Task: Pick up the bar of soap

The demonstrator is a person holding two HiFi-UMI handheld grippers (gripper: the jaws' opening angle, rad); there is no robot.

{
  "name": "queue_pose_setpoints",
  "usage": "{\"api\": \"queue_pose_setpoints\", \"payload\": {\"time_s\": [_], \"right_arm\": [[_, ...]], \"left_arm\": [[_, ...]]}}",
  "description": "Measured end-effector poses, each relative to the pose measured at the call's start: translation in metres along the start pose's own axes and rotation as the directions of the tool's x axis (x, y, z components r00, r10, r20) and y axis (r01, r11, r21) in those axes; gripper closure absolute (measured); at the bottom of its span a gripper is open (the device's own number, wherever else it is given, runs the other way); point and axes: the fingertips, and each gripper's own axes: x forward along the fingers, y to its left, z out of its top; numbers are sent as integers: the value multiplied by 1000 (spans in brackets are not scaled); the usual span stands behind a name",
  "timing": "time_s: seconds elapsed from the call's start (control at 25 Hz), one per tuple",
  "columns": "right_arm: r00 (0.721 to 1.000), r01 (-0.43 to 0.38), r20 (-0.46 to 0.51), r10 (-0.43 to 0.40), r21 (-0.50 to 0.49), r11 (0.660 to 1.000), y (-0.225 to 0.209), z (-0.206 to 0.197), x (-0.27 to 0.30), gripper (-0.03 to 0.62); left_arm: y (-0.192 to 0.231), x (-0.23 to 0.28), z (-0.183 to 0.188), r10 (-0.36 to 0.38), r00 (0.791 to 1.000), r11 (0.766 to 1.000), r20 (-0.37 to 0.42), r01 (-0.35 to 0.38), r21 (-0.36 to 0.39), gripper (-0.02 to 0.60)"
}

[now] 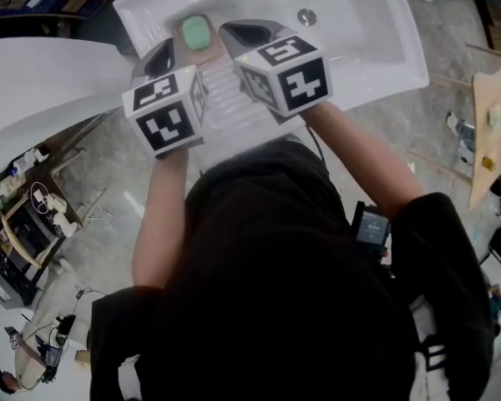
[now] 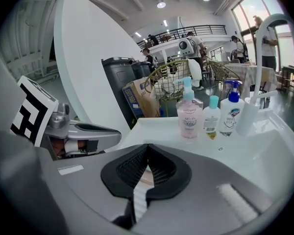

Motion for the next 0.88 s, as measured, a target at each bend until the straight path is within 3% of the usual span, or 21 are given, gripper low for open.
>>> {"api": "queue_pose_setpoints", "payload": {"time_s": [0.52,0.88], "right_arm": [[996,-53,-71,58,58,997,-32,2,40,582],[991,-65,-109,79,128,990,-74,0,60,582]], "left_arm": [[5,53,-2,26,992,999,-127,-29,-20,580],[-8,96,-15,22,969,1000,-246,-26,-10,506]]}}
